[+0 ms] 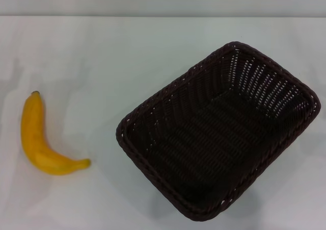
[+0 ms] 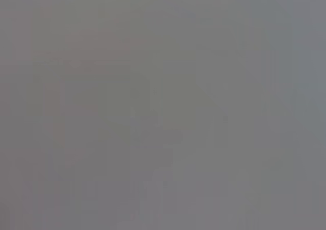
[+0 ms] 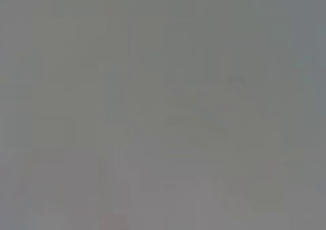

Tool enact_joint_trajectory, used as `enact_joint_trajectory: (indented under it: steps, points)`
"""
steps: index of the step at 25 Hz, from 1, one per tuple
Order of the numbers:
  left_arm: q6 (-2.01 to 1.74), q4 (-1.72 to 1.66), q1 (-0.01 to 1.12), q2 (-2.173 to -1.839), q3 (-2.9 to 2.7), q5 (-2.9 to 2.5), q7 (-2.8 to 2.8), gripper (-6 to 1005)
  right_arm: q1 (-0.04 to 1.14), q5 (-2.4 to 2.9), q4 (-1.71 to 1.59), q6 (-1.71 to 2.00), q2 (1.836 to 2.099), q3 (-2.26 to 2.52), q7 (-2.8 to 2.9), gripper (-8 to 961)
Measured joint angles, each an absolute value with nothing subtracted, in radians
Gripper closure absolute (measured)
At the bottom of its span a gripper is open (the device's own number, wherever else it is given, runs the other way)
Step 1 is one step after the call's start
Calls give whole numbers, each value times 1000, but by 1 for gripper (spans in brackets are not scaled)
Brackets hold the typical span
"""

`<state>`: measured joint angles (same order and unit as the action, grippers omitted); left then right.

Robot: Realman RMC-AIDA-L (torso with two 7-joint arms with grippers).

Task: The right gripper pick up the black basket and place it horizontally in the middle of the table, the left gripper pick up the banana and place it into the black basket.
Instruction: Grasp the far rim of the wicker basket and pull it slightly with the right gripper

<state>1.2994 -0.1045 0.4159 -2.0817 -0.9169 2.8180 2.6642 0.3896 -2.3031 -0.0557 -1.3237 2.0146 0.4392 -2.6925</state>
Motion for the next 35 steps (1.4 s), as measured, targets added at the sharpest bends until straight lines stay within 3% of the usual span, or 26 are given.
enact_joint_trajectory:
  steps: [7, 14, 21, 29, 35]
  points:
    - [1299, -144, 380, -2075, -931, 2733, 2644, 124, 337, -2284, -329, -1204, 1980, 739, -2353, 101]
    - [1308, -164, 342, -2075, -931, 2696, 2634, 128, 359, -1837, -773, -1108, 1852, 935, -1640, 106]
    - [1312, -192, 331, -2075, -929, 2674, 2632, 131, 488, -1268, -1114, -1231, 1793, 930, -1017, 112]
    - [1302, -192, 342, -2074, -926, 2676, 2623, 135, 746, -833, -1146, -1598, 1778, 824, -703, 118]
    - [1304, -192, 355, -2074, -930, 2674, 2619, 138, 870, -620, -1129, -1758, 1795, 821, -637, 123]
